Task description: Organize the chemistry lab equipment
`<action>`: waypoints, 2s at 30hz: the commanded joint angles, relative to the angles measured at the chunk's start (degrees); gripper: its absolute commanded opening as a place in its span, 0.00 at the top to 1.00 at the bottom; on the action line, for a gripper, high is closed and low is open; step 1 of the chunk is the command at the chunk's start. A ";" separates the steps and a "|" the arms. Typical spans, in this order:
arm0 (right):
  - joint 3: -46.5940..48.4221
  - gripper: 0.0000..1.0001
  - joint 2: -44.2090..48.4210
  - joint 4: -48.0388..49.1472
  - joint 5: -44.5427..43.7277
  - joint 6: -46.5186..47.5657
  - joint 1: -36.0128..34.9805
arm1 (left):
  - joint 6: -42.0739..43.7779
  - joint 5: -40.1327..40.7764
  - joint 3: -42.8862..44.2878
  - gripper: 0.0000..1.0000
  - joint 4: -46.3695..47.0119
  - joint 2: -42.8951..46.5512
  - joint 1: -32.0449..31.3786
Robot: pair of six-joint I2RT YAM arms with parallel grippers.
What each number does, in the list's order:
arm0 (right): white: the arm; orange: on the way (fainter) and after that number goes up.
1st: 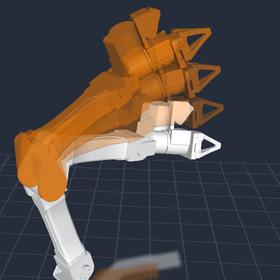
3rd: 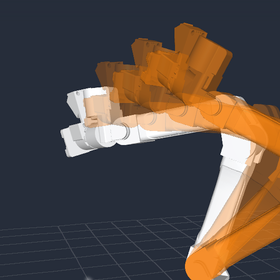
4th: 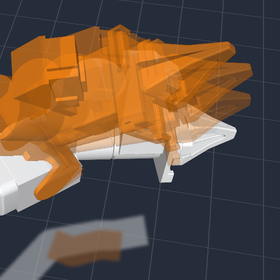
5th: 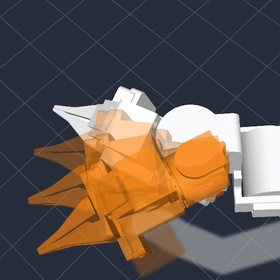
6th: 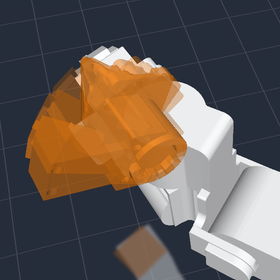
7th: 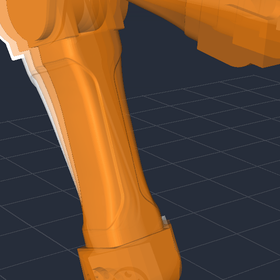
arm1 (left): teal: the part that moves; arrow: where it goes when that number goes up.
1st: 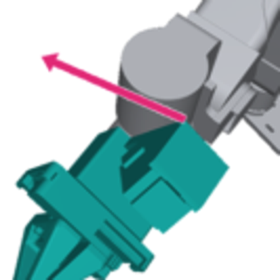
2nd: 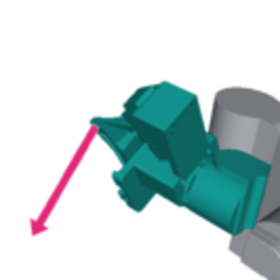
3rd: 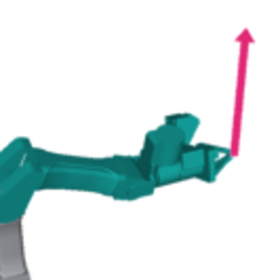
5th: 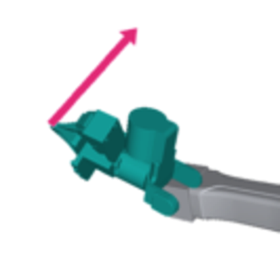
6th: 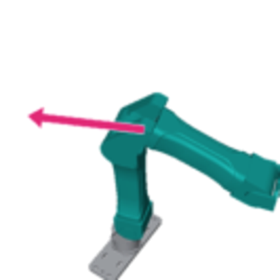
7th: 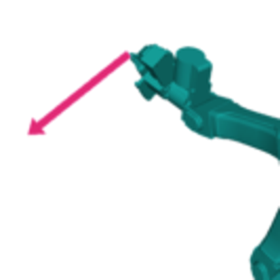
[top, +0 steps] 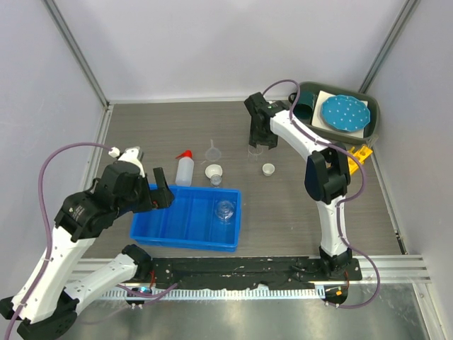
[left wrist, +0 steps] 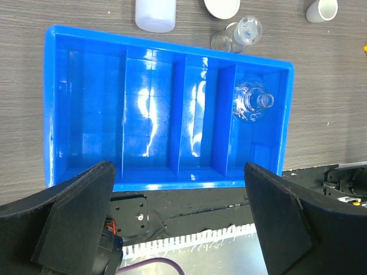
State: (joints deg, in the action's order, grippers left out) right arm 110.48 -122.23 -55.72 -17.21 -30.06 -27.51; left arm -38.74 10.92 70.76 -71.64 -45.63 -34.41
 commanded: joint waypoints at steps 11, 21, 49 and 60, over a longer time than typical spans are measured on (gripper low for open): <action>-2.19 0.58 -0.99 3.17 1.30 0.36 0.35 | 0.33 0.68 -0.01 0.00 0.09 -0.60 0.22; -2.81 0.86 -1.69 3.87 1.48 0.36 0.44 | -0.19 1.03 0.08 0.00 -0.44 -0.08 0.22; -24.78 0.99 36.17 0.00 -0.99 4.92 -28.82 | -0.28 1.74 1.57 0.00 -1.84 1.15 0.14; -29.61 0.99 39.09 -0.18 11.14 10.63 -33.66 | 0.16 2.00 2.01 0.00 -2.54 2.30 0.22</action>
State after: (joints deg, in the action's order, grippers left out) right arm 81.67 -84.33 -56.95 -11.60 -22.61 -59.33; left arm -38.79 12.45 71.02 -73.91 -43.83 -34.41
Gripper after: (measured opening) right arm 0.060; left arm 0.996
